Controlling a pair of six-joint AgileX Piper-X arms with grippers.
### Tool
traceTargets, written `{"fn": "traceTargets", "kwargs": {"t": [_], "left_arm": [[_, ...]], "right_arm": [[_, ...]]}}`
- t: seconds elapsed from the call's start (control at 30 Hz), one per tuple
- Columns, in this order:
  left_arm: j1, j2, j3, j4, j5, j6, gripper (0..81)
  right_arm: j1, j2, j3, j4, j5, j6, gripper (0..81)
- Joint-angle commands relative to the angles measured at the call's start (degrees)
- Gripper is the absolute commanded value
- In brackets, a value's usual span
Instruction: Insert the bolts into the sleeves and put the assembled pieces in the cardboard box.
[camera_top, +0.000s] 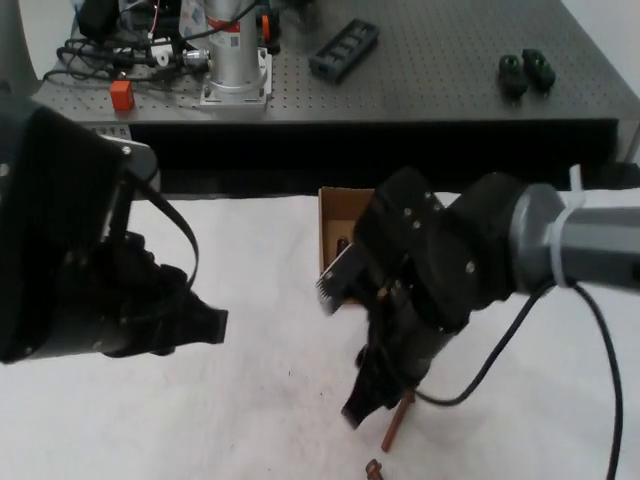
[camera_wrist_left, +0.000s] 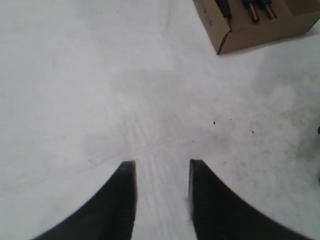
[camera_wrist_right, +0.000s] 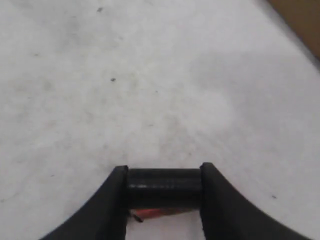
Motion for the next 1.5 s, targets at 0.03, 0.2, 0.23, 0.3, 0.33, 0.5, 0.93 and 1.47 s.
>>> {"fn": "traceTargets", "kwargs": {"t": [0.03,0.2,0.23,0.3,0.33,0.5,0.93,1.47], "left_arm": [[0.06,-1.95,0.00,-0.15,-0.31,1.03,26.0],[0.06,-2.64,0.00,-0.17,1.45,-2.69,26.0],[0.06,-2.80,0.00,-0.17,2.26,-3.46,26.0],[0.06,-2.80,0.00,-0.17,4.35,-4.19,26.0],[0.06,-2.80,0.00,-0.17,5.28,-5.00,26.0],[0.06,-2.80,0.00,-0.17,10.25,-5.82,26.0],[0.06,-2.80,0.00,-0.17,10.69,-4.58,26.0],[0.06,-2.80,0.00,-0.35,10.69,-2.71,26.0]], "right_arm": [[-3.40,-2.48,-0.06,5.18,1.16,5.48,0.8],[-8.26,-3.48,4.65,9.95,-0.95,16.87,0.8],[-8.95,-3.50,6.70,8.87,-1.06,19.99,0.8],[-10.13,-3.50,11.06,6.00,-3.43,25.71,0.8],[-10.72,-3.50,13.21,4.62,-5.62,29.41,0.8],[-11.46,-4.57,19.89,-0.03,-9.98,46.08,0.7],[-11.66,-13.88,18.92,3.38,-9.72,27.61,42.8],[-10.29,-7.90,14.27,12.30,-3.42,-12.31,40.2]]}}
